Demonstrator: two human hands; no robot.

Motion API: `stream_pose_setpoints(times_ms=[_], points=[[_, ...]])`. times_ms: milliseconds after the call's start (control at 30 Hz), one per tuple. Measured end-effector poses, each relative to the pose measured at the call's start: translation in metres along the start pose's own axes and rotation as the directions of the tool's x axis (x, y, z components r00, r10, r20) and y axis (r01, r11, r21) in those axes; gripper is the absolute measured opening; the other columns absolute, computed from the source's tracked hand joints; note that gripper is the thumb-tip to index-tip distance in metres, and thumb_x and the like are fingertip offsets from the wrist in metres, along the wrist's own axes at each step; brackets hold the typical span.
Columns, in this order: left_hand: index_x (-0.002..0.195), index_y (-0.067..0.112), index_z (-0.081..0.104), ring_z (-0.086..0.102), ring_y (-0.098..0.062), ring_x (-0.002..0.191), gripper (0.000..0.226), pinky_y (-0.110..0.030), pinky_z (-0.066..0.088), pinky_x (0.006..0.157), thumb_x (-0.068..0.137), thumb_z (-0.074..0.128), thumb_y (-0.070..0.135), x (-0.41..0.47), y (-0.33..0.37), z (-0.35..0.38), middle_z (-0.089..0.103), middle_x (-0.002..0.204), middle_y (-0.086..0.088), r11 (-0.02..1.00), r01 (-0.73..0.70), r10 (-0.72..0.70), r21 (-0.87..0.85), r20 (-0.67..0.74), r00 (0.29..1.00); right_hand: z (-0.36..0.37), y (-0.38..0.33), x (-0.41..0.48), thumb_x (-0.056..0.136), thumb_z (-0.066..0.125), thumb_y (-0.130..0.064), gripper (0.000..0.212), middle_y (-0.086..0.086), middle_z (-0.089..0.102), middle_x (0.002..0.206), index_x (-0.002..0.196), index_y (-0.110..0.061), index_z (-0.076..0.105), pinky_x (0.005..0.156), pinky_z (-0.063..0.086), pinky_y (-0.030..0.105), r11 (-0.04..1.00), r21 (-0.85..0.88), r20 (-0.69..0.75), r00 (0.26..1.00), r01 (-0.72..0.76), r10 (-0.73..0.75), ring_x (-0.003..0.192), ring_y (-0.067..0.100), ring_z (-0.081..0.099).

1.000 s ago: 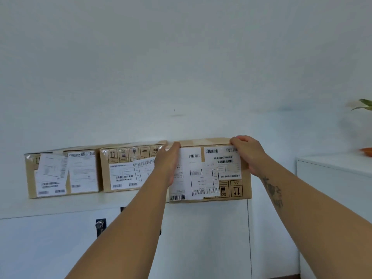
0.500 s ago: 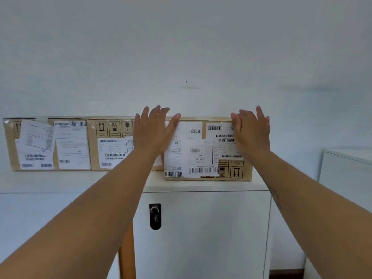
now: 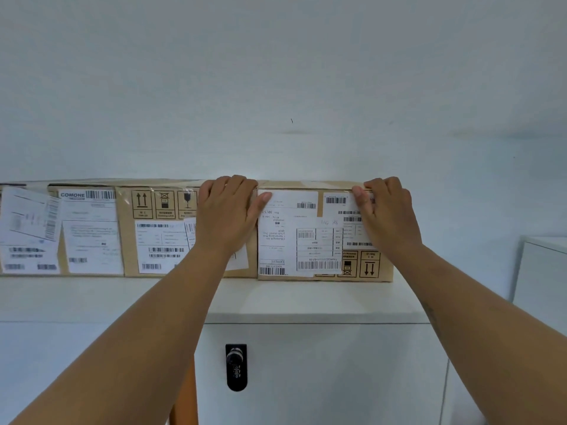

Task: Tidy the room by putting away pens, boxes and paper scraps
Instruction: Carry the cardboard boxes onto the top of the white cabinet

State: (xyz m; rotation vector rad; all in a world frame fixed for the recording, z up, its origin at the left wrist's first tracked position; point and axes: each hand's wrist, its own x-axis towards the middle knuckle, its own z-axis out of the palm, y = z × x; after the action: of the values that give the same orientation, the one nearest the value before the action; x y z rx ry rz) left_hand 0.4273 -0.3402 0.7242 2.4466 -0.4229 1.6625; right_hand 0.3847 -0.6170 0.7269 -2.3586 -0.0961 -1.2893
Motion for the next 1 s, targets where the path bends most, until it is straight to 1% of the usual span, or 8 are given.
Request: stream_pose_setpoints(times_ms=[133, 200, 267, 333, 467, 700, 867, 1000], points=[[0.104, 0.022, 0.066, 0.056, -0.024, 0.098, 0.044, -0.038, 0.033, 0.095, 0.103, 0.034, 0.052, -0.002, 0.007, 0.013, 0.067, 0.101, 0.006, 0.998, 0.008, -0.006, 0.062, -0.030, 1.000, 0.011, 0.006, 0.003, 0.098, 0.027, -0.058, 0.051, -0.001, 0.045, 0.124, 0.122, -0.020, 0.051, 0.073, 0.044, 0.036, 0.999, -0.037, -0.063, 0.997, -0.034, 0.032, 0.121, 0.025, 0.040], [0.103, 0.021, 0.067, 0.056, -0.025, 0.096, 0.045, -0.039, 0.034, 0.095, 0.103, 0.035, 0.052, -0.002, 0.010, 0.011, 0.067, 0.099, 0.005, 0.997, -0.002, 0.007, 0.071, -0.072, 0.997, 0.010, 0.010, 0.001, 0.097, 0.021, -0.061, 0.060, 0.002, 0.050, 0.124, 0.119, -0.016, 0.054, 0.087, 0.048, 0.045, 0.996, -0.087, -0.129, 0.992, -0.004, -0.007, 0.127, 0.028, 0.039], [0.107, 0.019, 0.066, 0.057, -0.025, 0.097, 0.047, -0.039, 0.035, 0.094, 0.103, 0.033, 0.053, 0.001, 0.005, 0.003, 0.067, 0.101, 0.003, 0.995, -0.049, 0.055, 0.082, -0.072, 0.996, 0.011, 0.005, 0.003, 0.099, 0.019, -0.058, 0.062, 0.007, 0.054, 0.127, 0.119, -0.013, 0.056, 0.114, 0.030, 0.053, 0.978, -0.204, -0.157, 0.985, 0.035, -0.068, 0.137, 0.033, 0.035], [0.115, 0.017, 0.065, 0.059, -0.027, 0.103, 0.050, -0.040, 0.037, 0.095, 0.102, 0.034, 0.053, 0.004, -0.010, -0.006, 0.068, 0.108, 0.001, 0.984, -0.152, 0.157, 0.095, -0.056, 0.986, 0.011, -0.003, 0.005, 0.099, 0.026, -0.053, 0.054, 0.005, 0.052, 0.136, 0.125, -0.015, 0.054, 0.121, 0.009, 0.053, 0.951, -0.297, -0.139, 0.982, 0.084, -0.130, 0.143, 0.032, 0.028], [0.117, 0.015, 0.064, 0.058, -0.029, 0.115, 0.044, -0.048, 0.033, 0.107, 0.100, 0.038, 0.046, -0.005, -0.050, -0.019, 0.070, 0.112, -0.003, 0.986, -0.090, 0.102, 0.138, -0.076, 0.992, 0.027, -0.025, 0.002, 0.095, 0.035, -0.055, 0.055, 0.003, 0.058, 0.132, 0.134, -0.021, 0.054, 0.119, 0.017, 0.051, 0.874, -0.379, -0.098, 0.925, 0.306, -0.367, 0.135, 0.028, 0.043], [0.109, 0.015, 0.067, 0.057, -0.028, 0.097, 0.037, -0.043, 0.035, 0.098, 0.100, 0.041, 0.039, -0.011, -0.060, -0.007, 0.067, 0.101, 0.000, 0.986, -0.025, 0.062, 0.168, -0.220, 0.973, 0.048, -0.023, 0.001, 0.095, 0.040, -0.055, 0.056, 0.005, 0.064, 0.109, 0.128, -0.015, 0.059, 0.103, 0.036, 0.046, 0.841, -0.464, -0.257, 0.866, 0.278, -0.429, 0.105, 0.031, 0.058], [0.124, 0.017, 0.063, 0.052, -0.031, 0.122, 0.047, -0.047, 0.029, 0.111, 0.101, 0.034, 0.046, -0.011, -0.071, -0.020, 0.063, 0.123, -0.006, 0.987, -0.066, 0.084, 0.144, -0.118, 0.989, 0.049, -0.025, -0.002, 0.095, 0.039, -0.055, 0.057, 0.006, 0.062, 0.110, 0.132, -0.015, 0.056, 0.107, 0.033, 0.047, 0.843, -0.462, -0.260, 0.867, 0.274, -0.424, 0.105, 0.031, 0.056], [0.135, 0.022, 0.051, 0.024, -0.034, 0.147, 0.056, -0.056, 0.011, 0.117, 0.097, 0.029, 0.057, -0.020, -0.112, -0.029, 0.043, 0.150, -0.009, 0.945, 0.275, -0.248, 0.175, -0.162, 0.955, 0.052, -0.029, -0.002, 0.094, 0.043, -0.053, 0.055, 0.008, 0.061, 0.109, 0.131, -0.014, 0.056, 0.111, 0.029, 0.048, 0.869, -0.433, -0.294, 0.873, 0.241, -0.389, 0.107, 0.034, 0.055]])
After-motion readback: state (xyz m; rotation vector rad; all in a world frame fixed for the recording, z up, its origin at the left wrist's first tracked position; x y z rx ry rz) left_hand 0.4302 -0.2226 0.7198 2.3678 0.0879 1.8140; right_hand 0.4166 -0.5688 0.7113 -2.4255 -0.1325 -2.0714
